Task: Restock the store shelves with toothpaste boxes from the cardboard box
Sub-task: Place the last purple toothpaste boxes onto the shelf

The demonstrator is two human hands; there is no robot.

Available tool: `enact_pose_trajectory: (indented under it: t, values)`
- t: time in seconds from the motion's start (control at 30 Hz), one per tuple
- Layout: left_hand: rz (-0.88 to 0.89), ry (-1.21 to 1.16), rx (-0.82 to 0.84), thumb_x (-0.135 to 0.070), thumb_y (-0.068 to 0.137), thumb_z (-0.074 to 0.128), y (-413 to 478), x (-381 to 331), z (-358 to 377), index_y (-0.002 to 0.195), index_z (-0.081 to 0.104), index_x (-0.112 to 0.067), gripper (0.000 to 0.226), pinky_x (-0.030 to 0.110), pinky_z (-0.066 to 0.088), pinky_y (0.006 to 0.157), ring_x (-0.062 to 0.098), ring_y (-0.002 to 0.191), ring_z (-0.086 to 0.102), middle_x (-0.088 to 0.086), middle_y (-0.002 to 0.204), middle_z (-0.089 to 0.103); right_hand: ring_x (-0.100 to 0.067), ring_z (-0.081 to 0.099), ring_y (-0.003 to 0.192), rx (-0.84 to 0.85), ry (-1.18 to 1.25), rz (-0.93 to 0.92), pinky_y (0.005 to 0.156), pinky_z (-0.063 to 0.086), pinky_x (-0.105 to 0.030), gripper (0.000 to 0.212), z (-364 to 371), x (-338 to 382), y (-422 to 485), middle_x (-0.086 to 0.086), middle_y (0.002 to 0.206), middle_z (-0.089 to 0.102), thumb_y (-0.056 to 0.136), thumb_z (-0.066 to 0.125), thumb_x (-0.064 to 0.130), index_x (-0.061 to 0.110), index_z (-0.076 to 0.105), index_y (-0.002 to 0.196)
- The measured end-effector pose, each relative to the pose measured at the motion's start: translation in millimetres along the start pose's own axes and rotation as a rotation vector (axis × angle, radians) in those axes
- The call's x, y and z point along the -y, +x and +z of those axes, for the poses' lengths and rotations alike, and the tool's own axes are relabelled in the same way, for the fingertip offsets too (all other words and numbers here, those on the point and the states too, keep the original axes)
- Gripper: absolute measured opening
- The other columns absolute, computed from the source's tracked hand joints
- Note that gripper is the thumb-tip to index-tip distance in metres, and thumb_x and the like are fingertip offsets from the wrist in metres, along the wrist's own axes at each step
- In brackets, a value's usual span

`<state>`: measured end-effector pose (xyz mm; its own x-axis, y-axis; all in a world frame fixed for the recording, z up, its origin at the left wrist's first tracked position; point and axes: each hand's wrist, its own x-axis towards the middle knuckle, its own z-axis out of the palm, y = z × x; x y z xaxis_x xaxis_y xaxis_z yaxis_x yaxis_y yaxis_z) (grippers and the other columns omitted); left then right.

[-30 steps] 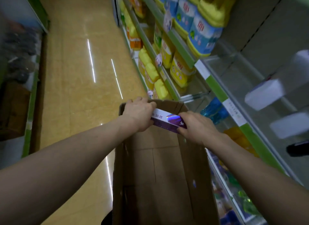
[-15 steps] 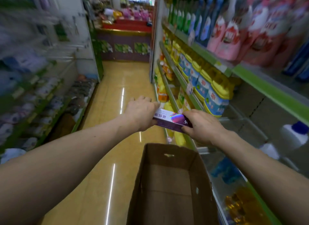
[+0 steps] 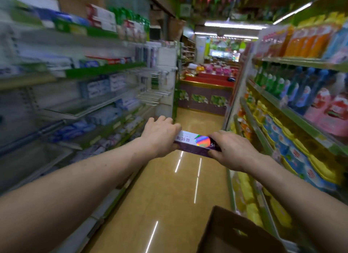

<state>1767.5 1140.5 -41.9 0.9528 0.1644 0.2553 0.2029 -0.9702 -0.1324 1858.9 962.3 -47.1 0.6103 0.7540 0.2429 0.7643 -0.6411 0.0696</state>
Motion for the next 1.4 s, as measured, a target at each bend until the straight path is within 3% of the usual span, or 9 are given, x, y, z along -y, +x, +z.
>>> enact_pose_trajectory:
  t: [0.63,0.87,1.1,1.4]
  values:
    - [-0.368,0.154,-0.097,-0.054,0.088,0.053,-176.7,241.7,-87.5,0.123,0.048,-0.025,0.045,0.038,0.034,0.084,0.025,0.111,0.045,0.003,0.116,0.051,-0.022,0.050,0.115,-0.147,0.019,-0.407,0.086,0.045,-0.036,0.039,-80.0,277.5,90.0,0.000,0.123,0.054,0.092,0.050,0.040,0.024,0.048,0.128]
    - [-0.453,0.192,-0.130,-0.053,0.087,0.054,-236.6,305.5,-107.6,0.122,0.049,-0.025,0.045,0.038,0.035,0.086,0.024,0.109,0.045,0.003,0.115,0.052,-0.023,0.050,0.116,-0.186,0.037,-0.488,0.088,0.046,-0.037,0.039,-97.8,364.6,100.8,-0.002,0.123,0.054,0.093,0.050,0.039,0.022,0.048,0.127]
    - [-0.557,0.240,-0.120,-0.052,0.087,0.053,-287.2,352.3,-121.5,0.123,0.050,-0.025,0.045,0.038,0.036,0.087,0.025,0.111,0.045,0.003,0.116,0.052,-0.022,0.050,0.112,-0.203,0.088,-0.592,0.081,0.045,-0.036,0.038,-104.3,434.7,115.3,-0.001,0.119,0.054,0.094,0.051,0.041,0.023,0.048,0.127]
    - [-0.712,0.328,-0.122,-0.060,0.086,0.052,-343.3,405.0,-135.4,0.123,0.050,-0.025,0.051,0.037,0.036,0.089,0.024,0.114,0.046,0.003,0.116,0.053,-0.021,0.049,0.117,-0.251,0.166,-0.762,0.087,0.044,-0.035,0.043,-113.2,515.3,139.9,0.000,0.125,0.054,0.093,0.051,0.040,0.025,0.045,0.133]
